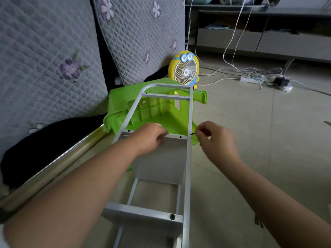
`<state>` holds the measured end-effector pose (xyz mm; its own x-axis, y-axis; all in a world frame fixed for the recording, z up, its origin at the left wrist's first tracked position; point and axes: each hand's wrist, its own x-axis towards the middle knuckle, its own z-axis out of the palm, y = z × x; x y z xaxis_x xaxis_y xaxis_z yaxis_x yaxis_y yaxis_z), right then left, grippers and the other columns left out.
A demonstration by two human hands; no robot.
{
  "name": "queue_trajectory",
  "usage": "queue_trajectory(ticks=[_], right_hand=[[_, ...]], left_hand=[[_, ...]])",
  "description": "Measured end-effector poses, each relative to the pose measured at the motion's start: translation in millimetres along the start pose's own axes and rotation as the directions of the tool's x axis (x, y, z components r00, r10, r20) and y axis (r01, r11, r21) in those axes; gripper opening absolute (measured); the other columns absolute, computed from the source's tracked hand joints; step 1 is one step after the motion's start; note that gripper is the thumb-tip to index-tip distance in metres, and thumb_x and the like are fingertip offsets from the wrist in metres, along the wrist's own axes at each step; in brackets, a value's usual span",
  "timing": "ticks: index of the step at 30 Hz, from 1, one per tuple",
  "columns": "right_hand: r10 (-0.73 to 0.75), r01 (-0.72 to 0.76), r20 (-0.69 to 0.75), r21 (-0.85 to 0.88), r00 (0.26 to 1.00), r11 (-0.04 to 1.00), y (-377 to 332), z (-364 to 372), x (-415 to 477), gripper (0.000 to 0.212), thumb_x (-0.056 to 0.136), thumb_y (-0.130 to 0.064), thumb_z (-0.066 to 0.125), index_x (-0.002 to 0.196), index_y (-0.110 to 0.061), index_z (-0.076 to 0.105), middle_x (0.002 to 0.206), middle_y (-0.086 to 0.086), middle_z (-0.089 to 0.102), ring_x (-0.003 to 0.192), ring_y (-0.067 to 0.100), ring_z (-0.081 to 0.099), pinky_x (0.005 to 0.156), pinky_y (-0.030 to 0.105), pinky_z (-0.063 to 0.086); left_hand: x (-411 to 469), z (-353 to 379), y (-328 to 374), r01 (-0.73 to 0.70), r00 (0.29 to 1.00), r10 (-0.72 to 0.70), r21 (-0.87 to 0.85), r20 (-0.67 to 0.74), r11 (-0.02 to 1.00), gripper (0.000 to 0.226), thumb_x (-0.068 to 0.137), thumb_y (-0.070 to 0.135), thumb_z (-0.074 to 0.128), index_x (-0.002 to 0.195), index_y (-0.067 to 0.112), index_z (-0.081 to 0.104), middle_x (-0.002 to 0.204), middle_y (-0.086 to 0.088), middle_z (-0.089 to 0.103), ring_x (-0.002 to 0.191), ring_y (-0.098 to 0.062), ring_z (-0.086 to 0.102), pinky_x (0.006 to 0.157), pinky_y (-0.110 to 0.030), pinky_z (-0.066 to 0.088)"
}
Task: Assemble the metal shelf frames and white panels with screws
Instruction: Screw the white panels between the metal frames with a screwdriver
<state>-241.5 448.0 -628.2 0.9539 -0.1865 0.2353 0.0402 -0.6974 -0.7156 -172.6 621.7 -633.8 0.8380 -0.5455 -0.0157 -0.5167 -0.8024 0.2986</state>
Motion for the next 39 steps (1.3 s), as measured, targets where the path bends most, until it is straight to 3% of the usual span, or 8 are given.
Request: queue_trajectory(ticks=[4, 7, 11, 18, 32, 39], right_hand=[[-0.335, 0.366, 0.174, -0.201, 0.926, 0.909, -12, -8, 22, 0.017, 0.082, -0.007, 0.056, 0.085, 0.0, 0.071, 0.082, 0.014, 0.069, 0.076, 0.03, 0.063, 0.066, 0.025, 0.04], [-0.345, 0.441, 0.327, -0.292, 0.88, 0.848, -19, -7, 33, 0.019, 0.086, -0.004, 0.055, 0.098, -0.001, 0.07, 0.096, 0.013, 0.068, 0.09, 0.029, 0.06, 0.073, 0.025, 0.037], [-0.342, 0.517, 0.435, -0.392, 0.833, 0.761, -23, -3, 37, 0.023, 0.088, -0.008, 0.049, 0.102, -0.007, 0.068, 0.103, 0.011, 0.066, 0.099, 0.029, 0.058, 0.082, 0.033, 0.046], [-0.301, 0.57, 0.53, -0.471, 0.793, 0.673, -29, -6, 38, 0.024, 0.089, -0.009, 0.046, 0.1, -0.007, 0.067, 0.102, 0.01, 0.063, 0.099, 0.028, 0.055, 0.083, 0.035, 0.046], [-0.213, 0.626, 0.64, -0.533, 0.738, 0.569, -42, -8, 43, 0.026, 0.091, -0.01, 0.044, 0.107, -0.015, 0.064, 0.108, 0.004, 0.061, 0.102, 0.023, 0.054, 0.086, 0.032, 0.045], [-0.178, 0.67, 0.69, -0.555, 0.702, 0.493, -44, -5, 46, 0.027, 0.09, -0.01, 0.044, 0.109, -0.016, 0.063, 0.107, 0.004, 0.06, 0.101, 0.023, 0.055, 0.084, 0.03, 0.046]], left_hand=[[3, -2, 1, 0.031, 1.0, -0.031, -0.017, 0.004, 0.999, 0.023, 0.088, 0.012, 0.057, 0.102, -0.006, 0.062, 0.102, -0.02, 0.06, 0.095, -0.028, 0.056, 0.073, -0.031, 0.038], [4, -4, 3, 0.046, 0.999, -0.047, -0.042, -0.008, 0.998, 0.026, 0.087, 0.013, 0.06, 0.109, 0.0, 0.062, 0.109, -0.015, 0.06, 0.101, -0.026, 0.055, 0.077, -0.026, 0.038], [3, -6, 3, 0.057, 0.998, -0.057, -0.061, -0.003, 0.997, 0.028, 0.088, 0.014, 0.059, 0.112, 0.001, 0.061, 0.113, -0.015, 0.059, 0.104, -0.027, 0.054, 0.081, -0.026, 0.04], [-2, 2, 5, -0.003, 0.998, 0.003, -0.006, -0.07, 1.0, 0.016, 0.088, 0.014, 0.057, 0.092, -0.001, 0.059, 0.101, -0.017, 0.054, 0.096, -0.03, 0.051, 0.078, -0.033, 0.04], [0, 9, 6, 0.028, 0.992, -0.021, 0.059, -0.12, 0.998, 0.027, 0.095, 0.022, 0.045, 0.117, 0.01, 0.054, 0.12, -0.009, 0.05, 0.115, -0.026, 0.045, 0.086, -0.028, 0.035], [0, 15, 4, 0.019, 0.989, -0.002, 0.113, -0.148, 0.993, 0.026, 0.096, 0.023, 0.044, 0.116, 0.011, 0.054, 0.117, -0.009, 0.051, 0.112, -0.026, 0.045, 0.081, -0.027, 0.032]])
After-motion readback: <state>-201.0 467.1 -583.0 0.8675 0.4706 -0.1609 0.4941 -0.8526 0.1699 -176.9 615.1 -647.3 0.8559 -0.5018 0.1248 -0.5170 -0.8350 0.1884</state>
